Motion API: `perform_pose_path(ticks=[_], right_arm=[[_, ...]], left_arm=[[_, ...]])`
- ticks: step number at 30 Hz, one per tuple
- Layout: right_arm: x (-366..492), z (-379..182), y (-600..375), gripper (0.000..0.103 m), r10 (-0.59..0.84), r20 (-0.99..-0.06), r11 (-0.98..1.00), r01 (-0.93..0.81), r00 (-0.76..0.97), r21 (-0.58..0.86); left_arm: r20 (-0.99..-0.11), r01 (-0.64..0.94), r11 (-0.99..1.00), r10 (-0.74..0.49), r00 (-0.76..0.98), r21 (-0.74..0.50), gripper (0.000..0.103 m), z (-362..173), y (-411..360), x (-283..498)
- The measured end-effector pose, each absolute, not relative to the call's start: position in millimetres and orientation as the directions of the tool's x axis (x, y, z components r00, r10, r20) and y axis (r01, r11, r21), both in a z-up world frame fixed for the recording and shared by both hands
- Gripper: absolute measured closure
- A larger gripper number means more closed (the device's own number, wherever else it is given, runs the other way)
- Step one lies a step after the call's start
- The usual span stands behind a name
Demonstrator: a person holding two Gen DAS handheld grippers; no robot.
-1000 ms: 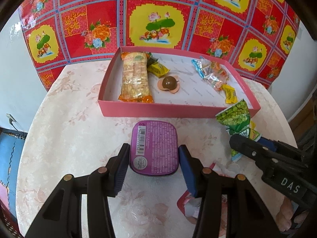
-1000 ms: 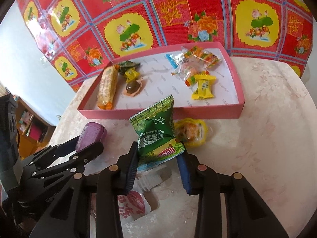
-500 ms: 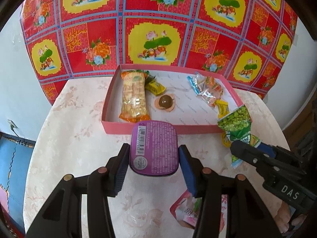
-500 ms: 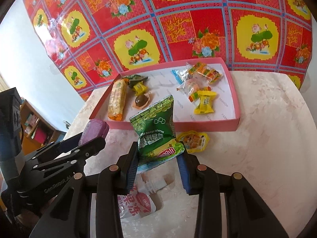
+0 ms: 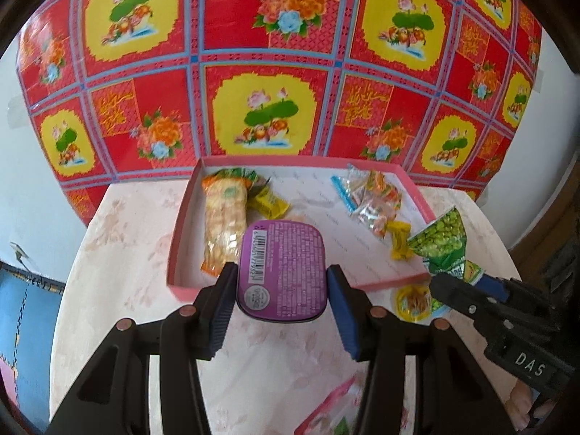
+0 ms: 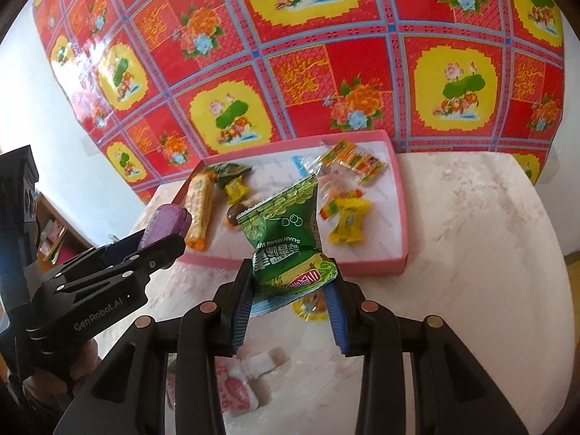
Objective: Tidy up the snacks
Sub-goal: 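Carry the purple tin with left tool while right tool carries green bag into box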
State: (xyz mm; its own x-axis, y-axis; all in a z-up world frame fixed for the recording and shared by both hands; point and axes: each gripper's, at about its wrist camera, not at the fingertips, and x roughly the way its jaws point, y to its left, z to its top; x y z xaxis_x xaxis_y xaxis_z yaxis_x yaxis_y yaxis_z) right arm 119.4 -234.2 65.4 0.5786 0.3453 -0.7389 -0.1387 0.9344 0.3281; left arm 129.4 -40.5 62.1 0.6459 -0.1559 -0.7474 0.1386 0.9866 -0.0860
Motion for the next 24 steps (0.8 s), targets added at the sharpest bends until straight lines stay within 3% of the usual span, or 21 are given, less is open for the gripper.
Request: perform_pose_path(ticks=[24], right_arm=[[165, 36, -254, 0.065, 0.311, -0.770, 0.943, -0.084, 0.557, 0.321]], left_arm=[[-0.782, 0.153, 0.986, -0.149, 0.605, -0.070, 0.051, 24, -58, 176]])
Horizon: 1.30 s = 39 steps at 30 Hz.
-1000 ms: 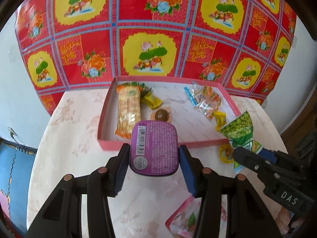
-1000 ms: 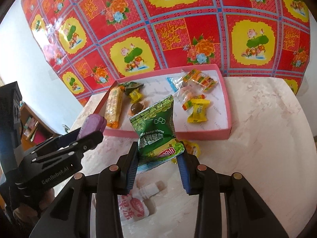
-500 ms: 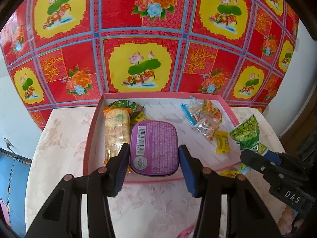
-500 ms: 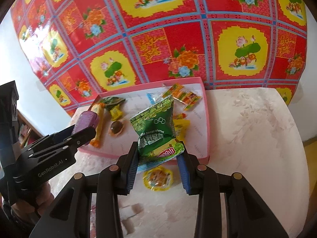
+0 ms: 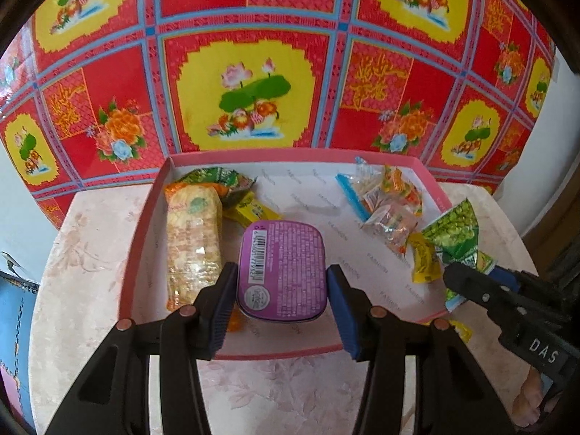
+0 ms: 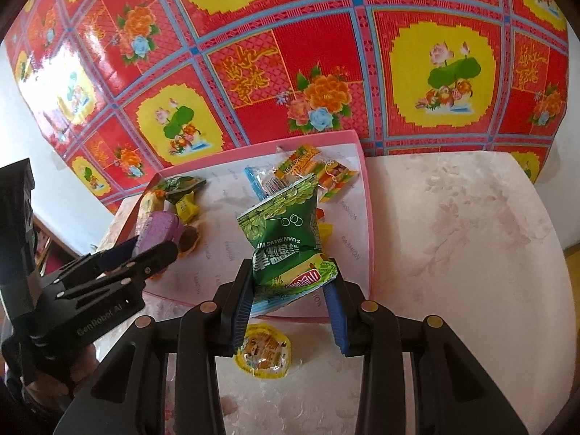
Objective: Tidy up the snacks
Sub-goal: 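Carry the purple tin with left tool while right tool carries green bag into box, then open both tools to drop the tin and green bag in the box, withdraw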
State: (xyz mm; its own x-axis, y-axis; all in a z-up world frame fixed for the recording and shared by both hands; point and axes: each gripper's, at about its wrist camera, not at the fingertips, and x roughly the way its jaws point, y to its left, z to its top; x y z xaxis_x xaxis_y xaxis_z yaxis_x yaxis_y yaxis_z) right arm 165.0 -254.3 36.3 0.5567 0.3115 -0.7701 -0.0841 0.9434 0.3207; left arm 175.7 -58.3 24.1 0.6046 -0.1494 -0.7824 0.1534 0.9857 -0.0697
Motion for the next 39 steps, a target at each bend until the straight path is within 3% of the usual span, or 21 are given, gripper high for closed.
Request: perform_pose_path(ticks=[24, 29, 39], right_arm=[[171, 24, -253, 0.065, 0.284, -0.762, 0.953, -0.088, 0.582, 0.289], [169, 26, -255, 0.063, 0.299, -0.756, 0.947, -0.083, 0.583, 0.310], [157, 38, -255, 0.044, 0.296, -0.733, 0.948, -0.097, 0.612, 0.302]], left_arm=[[-0.812, 0.129, 0.991, -0.103, 0.575, -0.035, 0.051, -5, -69, 202], [-0.827, 0.133, 0.988, -0.135, 0.545, -0.074, 0.051, -4, -69, 202], [-0.815, 0.149, 0.985, -0.156, 0.558, -0.086, 0.044, 20, -66, 189]])
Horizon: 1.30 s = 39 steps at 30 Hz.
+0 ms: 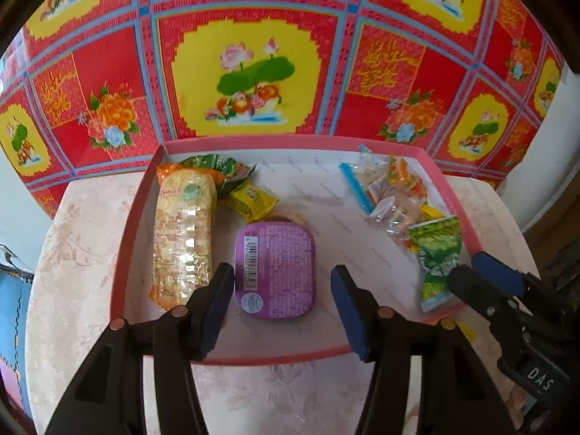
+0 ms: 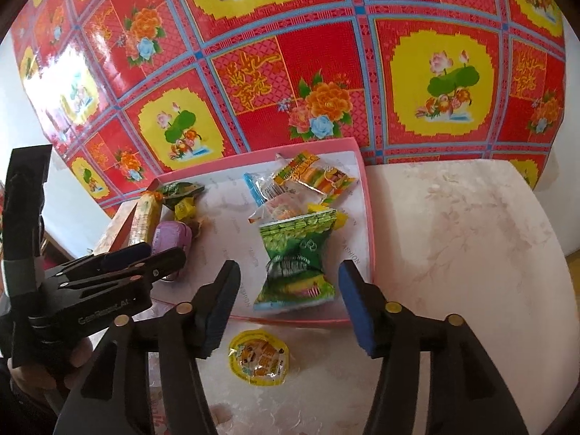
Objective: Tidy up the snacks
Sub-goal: 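Open both tools to drop the tin and green bag in the box, withdraw, then grasp the pink peach pouch with left tool while right tool approaches yellow jelly cup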
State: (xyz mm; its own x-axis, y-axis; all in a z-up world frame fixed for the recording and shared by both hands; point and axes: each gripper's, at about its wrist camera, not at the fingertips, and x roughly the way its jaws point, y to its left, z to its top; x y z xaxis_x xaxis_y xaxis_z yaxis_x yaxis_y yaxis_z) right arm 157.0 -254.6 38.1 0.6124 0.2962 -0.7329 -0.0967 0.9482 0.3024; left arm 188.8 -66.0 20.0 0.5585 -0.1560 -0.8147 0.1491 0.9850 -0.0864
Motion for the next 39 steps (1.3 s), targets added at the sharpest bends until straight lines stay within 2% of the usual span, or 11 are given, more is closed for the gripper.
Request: perform_pose_path(ticks=[14, 36, 39], right_arm=[[129, 59, -272, 0.044, 0.277, -0.726, 0.950, -0.065, 0.630, 0.305], [71, 66, -273, 0.044, 0.258, -0.749, 0.957, -0.057, 0.610, 0.283], [65, 65, -272, 0.044, 0.256, -0.756, 0.959, -0.060, 0.603, 0.276]], left_arm=[[-0.779, 0.174, 0.978, -0.195, 0.596, -0.111, 0.044, 59, -53, 147], [-0.797, 0.254, 0.957, -0.259, 0.545, -0.138, 0.044, 56, -61, 83], [-0.802, 0.242, 0.959, -0.261, 0.537, -0.149, 0.040, 53, -59, 77]])
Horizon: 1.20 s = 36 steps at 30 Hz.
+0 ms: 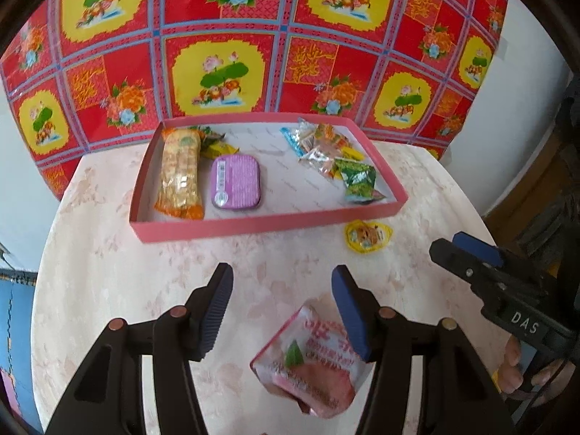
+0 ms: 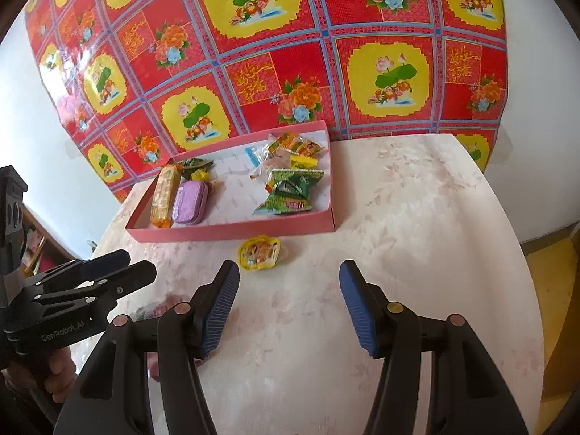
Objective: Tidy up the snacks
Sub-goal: 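Grasp the pink peach pouch with left tool while right tool approaches yellow jelly cup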
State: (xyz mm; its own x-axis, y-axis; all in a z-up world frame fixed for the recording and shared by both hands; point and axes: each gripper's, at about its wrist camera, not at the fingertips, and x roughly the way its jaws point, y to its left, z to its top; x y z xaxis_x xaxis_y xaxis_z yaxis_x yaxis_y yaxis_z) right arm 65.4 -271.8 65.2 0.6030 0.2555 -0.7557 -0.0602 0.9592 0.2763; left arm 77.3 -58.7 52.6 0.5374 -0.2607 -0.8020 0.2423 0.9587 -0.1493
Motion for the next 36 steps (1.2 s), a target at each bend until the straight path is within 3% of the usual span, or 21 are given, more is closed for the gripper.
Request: perform_pose_path(ticks=[13, 24, 36], right_arm=[[49, 61, -269, 0.044, 0.260, -0.763, 0.959, -0.069, 0.591, 0.273], [44, 62, -270, 0.044, 0.260, -0.761, 0.959, -0.068, 0.594, 0.275], [45, 57, -269, 0.044, 0.263, -0.770, 0.959, -0.067, 0.582, 0.277]], left_arm=[[-0.807, 0.348, 0.929, -0.299, 0.510, -0.125, 0.017, 43, -68, 43], [-0.836, 0.429, 0.902, -0.270, 0.478, -0.046, 0.013, 25, -87, 29], [-0.868, 0.349, 0.937, -0.195, 0.457, -0.027, 0.015, 1, -82, 45]])
